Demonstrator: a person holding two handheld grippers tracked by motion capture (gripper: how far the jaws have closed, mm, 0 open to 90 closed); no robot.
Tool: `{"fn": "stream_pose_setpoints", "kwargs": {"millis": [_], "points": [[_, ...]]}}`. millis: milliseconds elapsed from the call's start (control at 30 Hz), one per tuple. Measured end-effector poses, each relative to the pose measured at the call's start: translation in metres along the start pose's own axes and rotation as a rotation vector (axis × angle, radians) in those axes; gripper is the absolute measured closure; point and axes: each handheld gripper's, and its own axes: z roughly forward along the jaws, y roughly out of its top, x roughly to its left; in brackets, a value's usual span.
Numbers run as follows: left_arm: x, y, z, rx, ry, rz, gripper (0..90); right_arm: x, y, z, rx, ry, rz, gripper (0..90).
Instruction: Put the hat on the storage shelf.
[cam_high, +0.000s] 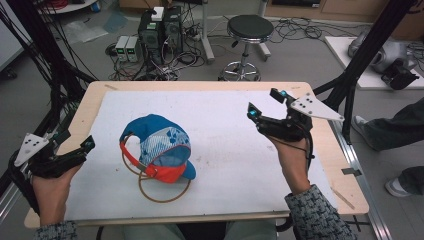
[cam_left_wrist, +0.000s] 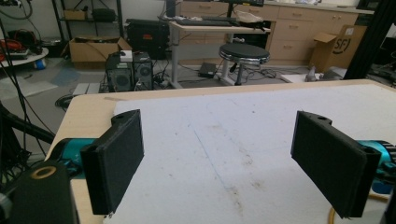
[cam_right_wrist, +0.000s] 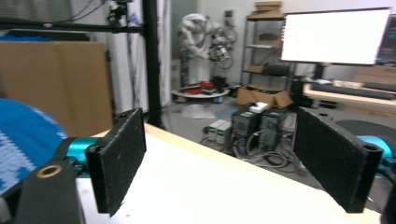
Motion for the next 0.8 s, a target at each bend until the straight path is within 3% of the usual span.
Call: {"fn": "stream_pose_setpoints", "kwargs": {"millis": [467, 600, 800], "points": [[-0.007, -0.006, 0.009, 0.027, -0.009, 0.024, 17.3, -0.053, -0.048, -0.029, 0.014, -0.188, 0.069, 11.8], [-0.009, -0.008, 0.012, 0.038, -0.016, 0.028, 17.3, -0.066, -0.064, -0.035, 0.029, -0.214, 0.107, 11.7], [-0.010, -0.012, 0.016, 0.058, -0.018, 0.031, 17.3, -0.074, -0.084, -0.041, 0.058, -0.235, 0.137, 11.8]]}}
